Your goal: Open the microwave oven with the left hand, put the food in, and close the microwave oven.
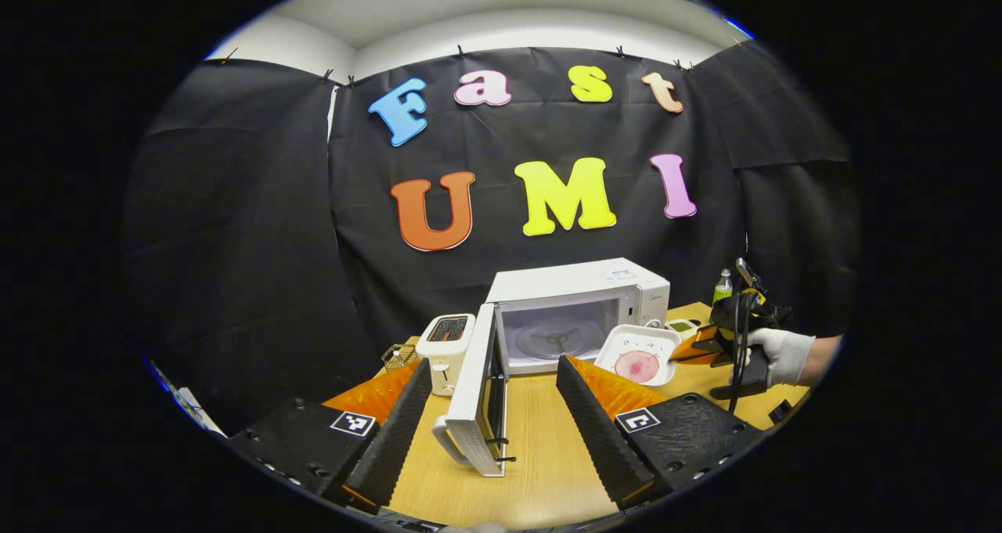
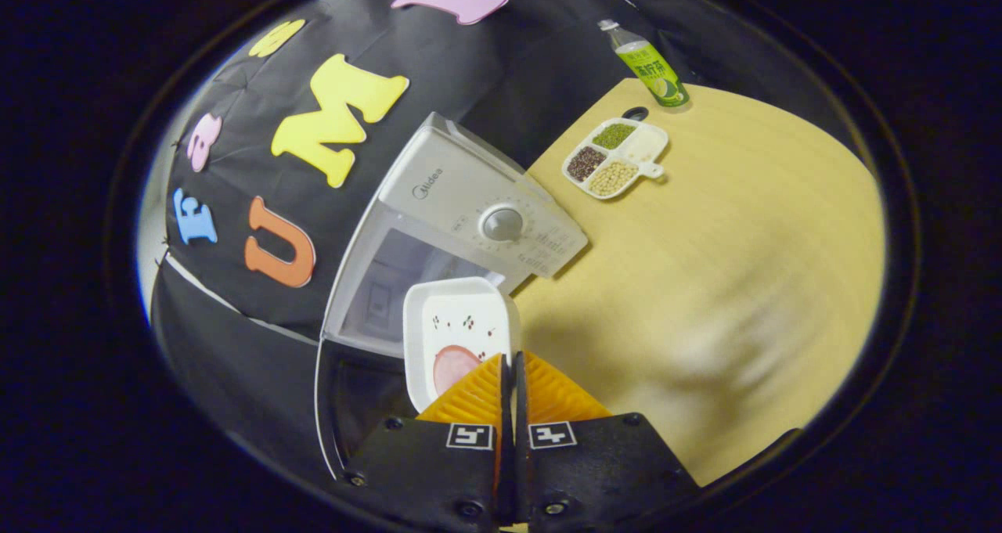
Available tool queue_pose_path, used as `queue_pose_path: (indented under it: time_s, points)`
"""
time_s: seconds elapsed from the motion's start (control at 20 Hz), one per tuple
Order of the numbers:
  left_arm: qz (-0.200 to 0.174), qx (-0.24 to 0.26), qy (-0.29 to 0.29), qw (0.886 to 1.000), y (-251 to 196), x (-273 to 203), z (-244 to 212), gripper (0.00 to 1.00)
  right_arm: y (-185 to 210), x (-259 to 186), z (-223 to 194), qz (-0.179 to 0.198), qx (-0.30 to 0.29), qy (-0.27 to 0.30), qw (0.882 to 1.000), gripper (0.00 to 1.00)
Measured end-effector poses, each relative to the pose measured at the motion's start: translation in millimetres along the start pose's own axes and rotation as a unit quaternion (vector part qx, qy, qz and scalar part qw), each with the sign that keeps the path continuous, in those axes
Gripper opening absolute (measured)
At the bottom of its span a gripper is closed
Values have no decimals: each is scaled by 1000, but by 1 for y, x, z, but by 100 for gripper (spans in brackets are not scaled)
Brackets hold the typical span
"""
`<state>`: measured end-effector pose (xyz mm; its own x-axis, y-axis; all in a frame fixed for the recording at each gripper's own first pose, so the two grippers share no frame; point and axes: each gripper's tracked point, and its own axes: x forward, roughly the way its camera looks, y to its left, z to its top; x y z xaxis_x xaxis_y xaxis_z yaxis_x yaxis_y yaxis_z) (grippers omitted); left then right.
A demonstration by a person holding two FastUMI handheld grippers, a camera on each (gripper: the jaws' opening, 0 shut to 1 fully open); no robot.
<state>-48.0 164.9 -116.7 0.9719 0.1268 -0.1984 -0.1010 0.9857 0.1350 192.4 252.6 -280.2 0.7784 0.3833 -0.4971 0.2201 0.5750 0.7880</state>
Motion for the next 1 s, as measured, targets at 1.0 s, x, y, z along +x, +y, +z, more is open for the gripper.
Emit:
queue_pose_path:
  time_s: [1.0]
  points:
    - [79, -14, 36, 996, 80, 29, -52, 95, 96, 207, -2, 27, 131, -161, 978, 4]
